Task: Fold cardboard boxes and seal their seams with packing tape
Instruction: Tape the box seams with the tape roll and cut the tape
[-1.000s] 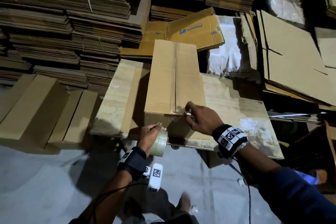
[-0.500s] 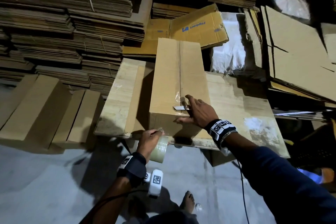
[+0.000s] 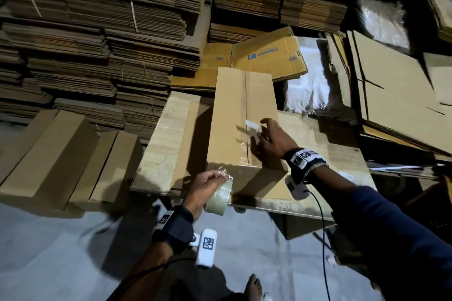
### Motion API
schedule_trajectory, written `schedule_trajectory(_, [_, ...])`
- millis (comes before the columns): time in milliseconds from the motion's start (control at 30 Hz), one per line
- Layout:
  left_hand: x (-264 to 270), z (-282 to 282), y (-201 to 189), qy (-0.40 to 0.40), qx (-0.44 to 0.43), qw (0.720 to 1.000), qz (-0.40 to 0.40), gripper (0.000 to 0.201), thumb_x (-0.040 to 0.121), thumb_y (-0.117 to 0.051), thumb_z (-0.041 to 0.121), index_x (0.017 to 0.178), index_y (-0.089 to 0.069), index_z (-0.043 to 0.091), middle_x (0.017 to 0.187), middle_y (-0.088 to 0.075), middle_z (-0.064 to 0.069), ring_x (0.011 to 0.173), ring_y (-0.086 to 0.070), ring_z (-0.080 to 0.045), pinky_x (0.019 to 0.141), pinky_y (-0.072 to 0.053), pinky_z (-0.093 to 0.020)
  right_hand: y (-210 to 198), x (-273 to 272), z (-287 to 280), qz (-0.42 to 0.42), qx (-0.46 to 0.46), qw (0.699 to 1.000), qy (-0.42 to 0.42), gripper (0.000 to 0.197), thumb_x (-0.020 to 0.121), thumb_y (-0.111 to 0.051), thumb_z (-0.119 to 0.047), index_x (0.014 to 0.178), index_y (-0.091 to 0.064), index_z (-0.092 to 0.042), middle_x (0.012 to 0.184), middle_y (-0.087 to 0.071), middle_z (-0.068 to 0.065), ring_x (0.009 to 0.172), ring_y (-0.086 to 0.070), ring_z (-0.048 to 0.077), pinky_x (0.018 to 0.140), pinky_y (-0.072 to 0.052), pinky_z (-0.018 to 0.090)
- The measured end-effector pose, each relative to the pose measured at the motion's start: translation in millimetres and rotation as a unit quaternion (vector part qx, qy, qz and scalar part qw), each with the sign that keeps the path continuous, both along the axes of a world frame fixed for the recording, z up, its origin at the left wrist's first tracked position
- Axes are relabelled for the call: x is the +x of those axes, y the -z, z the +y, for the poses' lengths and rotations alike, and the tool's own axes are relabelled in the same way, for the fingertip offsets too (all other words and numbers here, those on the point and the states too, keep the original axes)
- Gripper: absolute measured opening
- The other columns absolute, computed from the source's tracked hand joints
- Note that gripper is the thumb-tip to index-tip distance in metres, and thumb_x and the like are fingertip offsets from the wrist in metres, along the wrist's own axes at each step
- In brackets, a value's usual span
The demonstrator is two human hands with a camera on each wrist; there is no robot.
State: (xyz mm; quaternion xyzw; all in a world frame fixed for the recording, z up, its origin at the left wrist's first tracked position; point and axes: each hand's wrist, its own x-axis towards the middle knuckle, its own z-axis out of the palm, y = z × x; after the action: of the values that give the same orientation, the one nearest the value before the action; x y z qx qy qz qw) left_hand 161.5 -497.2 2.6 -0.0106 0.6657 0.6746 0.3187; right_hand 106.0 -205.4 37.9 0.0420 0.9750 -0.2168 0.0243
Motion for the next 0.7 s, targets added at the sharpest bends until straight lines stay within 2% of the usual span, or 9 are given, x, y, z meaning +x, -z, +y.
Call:
schedule_trajectory(100, [2, -2, -8, 0.037, 0.015, 0.999, 0.010, 0.019, 0.097, -0.072, 0.022, 0.114, -0.072, 0.015, 0.108, -0.079, -0.007, 0.090, -0.078, -0.025, 0.083, -0.059, -0.044, 3, -15, -6, -0.069, 0.082, 0.994, -0.006, 0.047, 0.103, -0.053, -0.029, 0.146, -0.043, -0.014, 0.138, -0.045, 0.016, 0.129, -0.044, 0.037, 0.106, -0.042, 0.057])
schedule_trajectory(167, [2, -3, -11, 0.057, 0.012, 0.998, 0.017, 0.023, 0.095, -0.074, 0.019, 0.117, -0.071, 0.017, 0.105, -0.080, -0.006, 0.092, -0.078, -0.025, 0.088, -0.059, -0.050, 7, -13, -10, -0.086, 0.142, 0.986, -0.004, 0.049, 0.103, -0.051, -0.035, 0.149, -0.043, -0.020, 0.144, -0.043, 0.013, 0.135, -0.039, 0.035, 0.106, -0.036, 0.057])
schedule_trajectory(267, [-2, -6, -11, 0.070, 0.009, 0.997, 0.026, 0.031, 0.089, -0.081, 0.022, 0.118, -0.071, 0.025, 0.108, -0.079, -0.009, 0.102, -0.076, -0.033, 0.095, -0.055, -0.061, 6, 0, -19, -0.034, 0.133, 0.991, -0.005, 0.051, 0.101, -0.051, -0.036, 0.149, -0.044, -0.020, 0.144, -0.047, 0.011, 0.134, -0.041, 0.035, 0.107, -0.038, 0.057])
schedule_trajectory(367, [-7, -4, -10, 0.096, -0.006, 0.995, 0.035, 0.036, 0.081, -0.084, 0.035, 0.115, -0.072, 0.035, 0.109, -0.079, -0.007, 0.105, -0.074, -0.035, 0.095, -0.053, -0.065, -5, 16, -40, 0.003, -0.023, 0.999, -0.036, 0.037, 0.104, -0.052, -0.047, 0.123, -0.068, -0.019, 0.118, -0.067, 0.005, 0.107, -0.062, 0.024, 0.097, -0.051, 0.049])
schedule_trajectory(433, [-11, -1, -10, 0.096, -0.001, 0.995, 0.032, 0.038, 0.081, -0.084, 0.033, 0.117, -0.071, 0.031, 0.108, -0.080, -0.008, 0.104, -0.075, -0.034, 0.095, -0.054, -0.061, -20, 29, -60, -0.081, -0.148, 0.985, -0.044, 0.047, 0.098, -0.052, -0.067, 0.104, -0.075, -0.026, 0.102, -0.075, -0.005, 0.095, -0.068, 0.015, 0.090, -0.055, 0.039])
schedule_trajectory(500, [-13, 4, -14, 0.103, 0.000, 0.994, 0.044, 0.044, 0.077, -0.086, 0.037, 0.117, -0.072, 0.028, 0.110, -0.079, -0.009, 0.106, -0.074, -0.034, 0.098, -0.054, -0.053, -21, 38, -70, -0.129, -0.194, 0.970, -0.063, 0.049, 0.091, -0.058, -0.073, 0.104, -0.077, -0.030, 0.102, -0.076, -0.010, 0.094, -0.071, 0.011, 0.089, -0.058, 0.036])
schedule_trajectory(567, [-13, 11, -19, 0.120, 0.005, 0.992, 0.045, 0.039, 0.082, -0.085, 0.033, 0.116, -0.069, 0.023, 0.111, -0.079, -0.010, 0.109, -0.073, -0.036, 0.100, -0.052, -0.051, -13, 45, -69, -0.117, -0.229, 0.962, -0.087, 0.038, 0.091, -0.070, -0.061, 0.110, -0.078, -0.028, 0.105, -0.078, -0.007, 0.095, -0.073, 0.018, 0.089, -0.060, 0.041])
schedule_trajectory(633, [-15, 18, -22, 0.120, -0.006, 0.992, 0.047, 0.031, 0.087, -0.083, 0.027, 0.111, -0.065, 0.018, 0.107, -0.079, -0.012, 0.109, -0.072, -0.040, 0.091, -0.051, -0.043, -5, 49, -63, -0.097, -0.302, 0.946, -0.061, 0.027, 0.091, -0.078, -0.042, 0.108, -0.081, -0.021, 0.101, -0.080, 0.003, 0.093, -0.073, 0.033, 0.086, -0.058, 0.049])
schedule_trajectory(700, [-17, 29, -25, 0.111, -0.020, 0.992, 0.050, 0.038, 0.080, -0.085, 0.035, 0.111, -0.066, 0.023, 0.106, -0.080, -0.010, 0.108, -0.073, -0.037, 0.090, -0.052, -0.040, -1, 56, -58, -0.063, -0.356, 0.932, -0.003, 0.020, 0.090, -0.081, -0.023, 0.106, -0.082, -0.013, 0.099, -0.080, 0.008, 0.089, -0.074, 0.030, 0.083, -0.059, 0.043])
